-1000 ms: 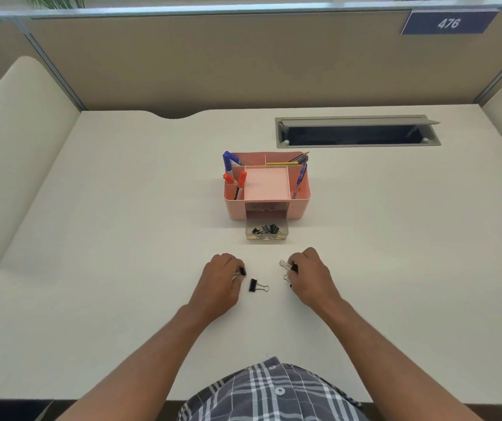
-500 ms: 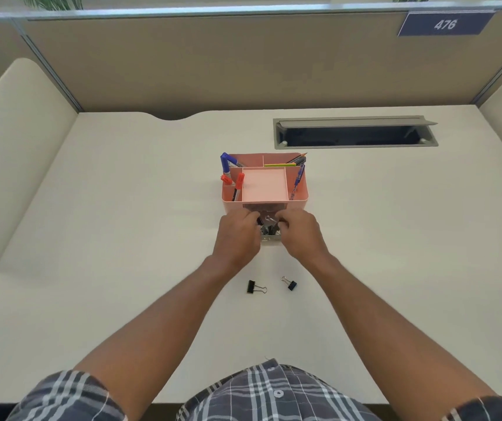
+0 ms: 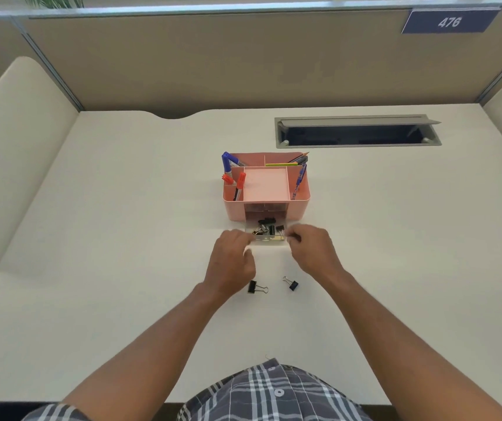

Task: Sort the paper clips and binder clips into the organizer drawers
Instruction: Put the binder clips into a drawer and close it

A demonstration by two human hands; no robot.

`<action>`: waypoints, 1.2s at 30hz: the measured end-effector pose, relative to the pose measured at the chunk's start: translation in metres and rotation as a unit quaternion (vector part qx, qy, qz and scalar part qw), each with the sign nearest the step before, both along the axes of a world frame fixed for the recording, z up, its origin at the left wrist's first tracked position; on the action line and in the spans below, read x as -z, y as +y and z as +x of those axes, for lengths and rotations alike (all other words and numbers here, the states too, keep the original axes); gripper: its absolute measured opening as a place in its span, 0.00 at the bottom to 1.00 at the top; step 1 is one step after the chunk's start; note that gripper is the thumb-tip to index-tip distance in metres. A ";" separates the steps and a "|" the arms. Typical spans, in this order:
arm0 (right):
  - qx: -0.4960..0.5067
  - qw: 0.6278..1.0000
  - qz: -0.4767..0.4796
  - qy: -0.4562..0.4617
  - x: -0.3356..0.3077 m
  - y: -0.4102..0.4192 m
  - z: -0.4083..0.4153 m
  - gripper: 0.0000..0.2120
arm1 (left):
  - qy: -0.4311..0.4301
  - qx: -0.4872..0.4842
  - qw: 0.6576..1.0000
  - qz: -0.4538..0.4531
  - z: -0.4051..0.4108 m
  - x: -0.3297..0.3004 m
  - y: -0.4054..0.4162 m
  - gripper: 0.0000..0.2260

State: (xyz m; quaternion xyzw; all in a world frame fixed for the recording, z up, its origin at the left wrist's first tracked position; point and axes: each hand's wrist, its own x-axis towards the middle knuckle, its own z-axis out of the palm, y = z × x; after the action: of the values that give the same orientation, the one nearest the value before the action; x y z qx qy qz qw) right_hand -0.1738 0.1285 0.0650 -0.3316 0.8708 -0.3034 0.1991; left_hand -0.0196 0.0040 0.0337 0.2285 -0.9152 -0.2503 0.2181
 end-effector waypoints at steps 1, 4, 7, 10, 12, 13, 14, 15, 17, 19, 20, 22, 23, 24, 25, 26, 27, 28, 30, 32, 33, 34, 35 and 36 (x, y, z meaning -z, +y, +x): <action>-0.006 0.999 0.049 -0.006 0.004 0.009 0.003 0.08 | -0.017 0.012 1.000 0.020 0.010 0.006 0.004 0.15; -0.044 0.981 0.184 -0.028 0.016 0.031 0.016 0.11 | -0.088 0.059 0.993 0.061 0.034 0.021 0.016 0.21; -0.075 0.971 0.226 -0.006 0.030 0.045 0.034 0.15 | -0.135 0.077 0.987 0.045 0.046 0.031 0.022 0.22; -0.073 0.977 0.196 0.025 0.038 0.049 0.045 0.09 | -0.138 0.078 0.987 0.024 0.045 0.031 0.023 0.17; -0.075 0.981 0.177 0.040 0.041 0.048 0.047 0.06 | -0.134 0.077 0.988 0.017 0.043 0.031 0.023 0.14; -0.076 0.982 0.169 0.043 0.041 0.046 0.047 0.05 | -0.131 0.076 0.988 0.015 0.042 0.032 0.022 0.14; -0.077 0.982 0.164 0.045 0.040 0.045 0.046 0.05 | -0.127 0.074 0.989 0.015 0.041 0.032 0.021 0.13; -0.077 0.983 0.161 0.047 0.040 0.043 0.044 0.06 | -0.123 0.072 0.990 0.015 0.040 0.033 0.020 0.13; -0.073 0.984 0.157 0.050 0.038 0.039 0.039 0.06 | -0.112 0.062 0.992 0.015 0.036 0.030 0.018 0.13; -0.064 0.986 0.143 0.051 0.033 0.032 0.031 0.07 | -0.087 0.044 0.995 0.007 0.029 0.025 0.014 0.12; -0.057 0.989 0.129 0.054 0.028 0.026 0.027 0.08 | -0.070 0.032 0.997 -0.003 0.023 0.020 0.011 0.11; -0.043 0.993 0.087 0.070 0.017 0.014 0.021 0.09 | -0.044 0.000 0.999 -0.027 0.011 0.011 0.005 0.10; -0.038 0.994 0.061 0.083 0.011 0.007 0.018 0.09 | -0.040 -0.018 0.998 -0.037 0.003 0.006 0.001 0.11; -0.033 0.994 0.036 0.096 0.005 0.001 0.014 0.09 | -0.045 -0.035 0.997 -0.043 -0.005 0.001 -0.004 0.11; -0.029 0.994 0.018 0.106 0.000 -0.006 0.010 0.09 | -0.060 -0.048 0.996 -0.044 -0.013 -0.004 -0.008 0.12; -0.028 0.993 0.013 0.113 -0.003 -0.013 0.007 0.08 | -0.080 -0.059 0.994 -0.043 -0.020 -0.008 -0.012 0.12; -0.031 0.992 0.022 0.118 -0.006 -0.020 0.003 0.08 | -0.100 -0.067 0.992 -0.042 -0.027 -0.010 -0.015 0.12; -0.035 0.991 0.041 0.122 -0.006 -0.028 -0.001 0.08 | -0.117 -0.073 0.989 -0.047 -0.033 -0.012 -0.018 0.11; -0.039 0.989 0.080 0.116 -0.005 -0.041 -0.005 0.08 | -0.151 -0.083 0.983 -0.064 -0.042 -0.012 -0.021 0.10; -0.038 0.990 0.092 0.103 -0.001 -0.050 -0.006 0.08 | -0.171 -0.095 0.979 -0.062 -0.050 -0.010 -0.022 0.10; -0.038 0.991 0.087 0.098 0.002 -0.052 -0.006 0.08 | -0.169 -0.101 0.979 -0.051 -0.052 -0.009 -0.022 0.10; -0.038 0.992 0.073 0.092 0.004 -0.053 -0.005 0.08 | -0.159 -0.104 0.981 -0.036 -0.053 -0.008 -0.023 0.10; -0.036 0.994 0.053 0.087 0.006 -0.052 -0.004 0.07 | -0.144 -0.103 0.984 -0.024 -0.053 -0.007 -0.023 0.09; -0.032 0.996 0.031 0.084 0.008 -0.050 -0.004 0.06 | -0.125 -0.098 0.987 -0.017 -0.051 -0.005 -0.023 0.09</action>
State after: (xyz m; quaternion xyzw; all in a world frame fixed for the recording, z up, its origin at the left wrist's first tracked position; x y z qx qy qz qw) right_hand -0.1779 0.0787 0.0574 -0.3770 0.8824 -0.2411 0.1452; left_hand -0.0705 -0.0191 0.0383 0.3425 -0.9126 -0.1819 0.1296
